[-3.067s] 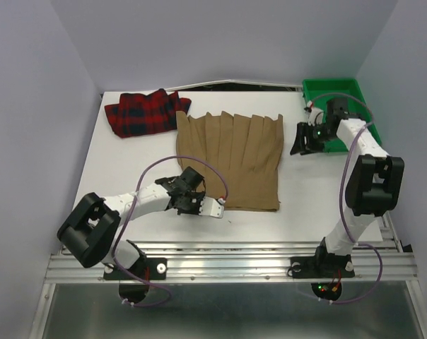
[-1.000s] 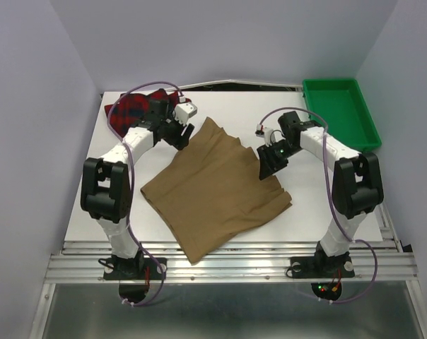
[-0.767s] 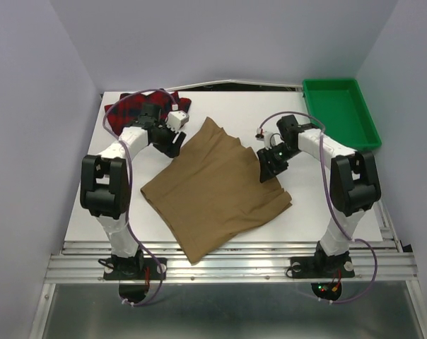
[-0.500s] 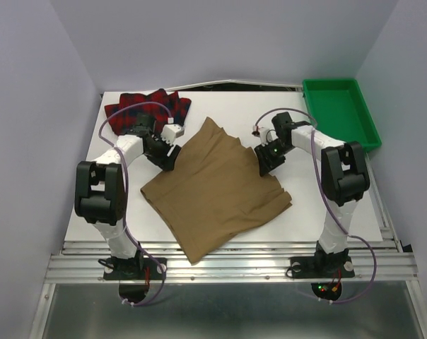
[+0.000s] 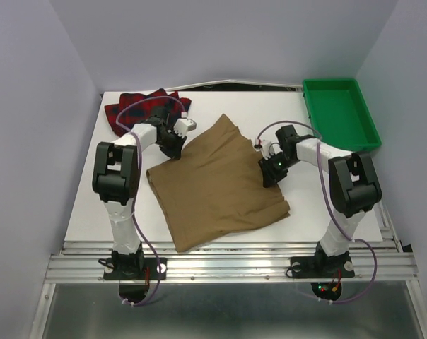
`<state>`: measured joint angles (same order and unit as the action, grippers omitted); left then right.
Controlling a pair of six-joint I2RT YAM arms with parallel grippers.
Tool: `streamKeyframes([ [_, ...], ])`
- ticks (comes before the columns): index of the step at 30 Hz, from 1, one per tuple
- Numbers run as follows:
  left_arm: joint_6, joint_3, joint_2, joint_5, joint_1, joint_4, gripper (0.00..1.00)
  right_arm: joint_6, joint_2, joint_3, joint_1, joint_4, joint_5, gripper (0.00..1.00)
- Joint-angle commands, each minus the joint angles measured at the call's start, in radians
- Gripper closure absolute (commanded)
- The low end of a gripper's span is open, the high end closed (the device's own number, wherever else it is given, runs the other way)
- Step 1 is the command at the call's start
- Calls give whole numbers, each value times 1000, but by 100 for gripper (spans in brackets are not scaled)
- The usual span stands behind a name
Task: Fold and stack the skirts
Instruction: Fold the skirt
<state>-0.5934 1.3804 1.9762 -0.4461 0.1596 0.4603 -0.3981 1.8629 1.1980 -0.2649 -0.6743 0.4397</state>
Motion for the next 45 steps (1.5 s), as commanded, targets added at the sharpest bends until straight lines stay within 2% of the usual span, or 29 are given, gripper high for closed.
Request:
streamKeyframes([
  [1, -26, 164, 68, -28, 92, -32, 85, -74, -28, -116, -39, -175, 22, 68],
  [6, -28, 281, 127, -42, 199, -45, 86, -163, -79, -105, -62, -323, 206, 71],
  [10, -62, 276, 115, -134, 238, -18, 81, -116, -181, -11, -30, -299, 220, 68],
  [11, -63, 255, 99, -137, 241, -34, 77, -104, -200, 20, -13, -282, 220, 68],
  [12, -68, 237, 78, -155, 242, -46, 62, -76, -212, 55, 7, -259, 206, 68],
  [14, -75, 180, 18, -160, 241, -84, 48, -28, -223, 164, 56, -144, 160, 64],
  [15, -71, 145, -5, -146, 233, -116, 39, -60, -212, 204, 56, -78, 93, 55],
  [16, -74, 135, -42, -143, 228, -124, 34, -80, -193, 288, 67, -58, 56, 51],
  [18, -101, 138, -65, -132, 216, -120, 31, -119, -95, 386, 67, -36, -10, 42],
  [20, -129, 190, -76, -114, 199, -83, 29, -156, -6, 554, 78, -39, -24, 27],
  [22, -167, 253, -67, -106, 183, -46, 28, -201, 123, 651, 78, -38, -42, 20],
  [27, -256, 409, 25, -123, 138, 110, 28, -309, 355, 901, 87, -28, 3, 19],
  [31, -316, 485, 93, -154, 127, 222, 28, -405, 424, 945, 87, -5, 42, 16],
  [34, -312, 474, 101, -190, 113, 218, 28, -452, 491, 959, 87, 9, 37, 14],
  [38, -306, 437, 93, -180, 100, 176, 28, -493, 538, 979, 87, -63, 54, 15],
  [41, -316, 439, 110, -154, 90, 182, 28, -524, 544, 933, 87, -99, 68, 24],
  [42, -338, 456, 118, -140, 89, 208, 28, -539, 536, 889, 87, -97, 61, 31],
  [45, -385, 497, 162, -117, 87, 277, 28, -548, 532, 835, 87, -96, 44, 40],
])
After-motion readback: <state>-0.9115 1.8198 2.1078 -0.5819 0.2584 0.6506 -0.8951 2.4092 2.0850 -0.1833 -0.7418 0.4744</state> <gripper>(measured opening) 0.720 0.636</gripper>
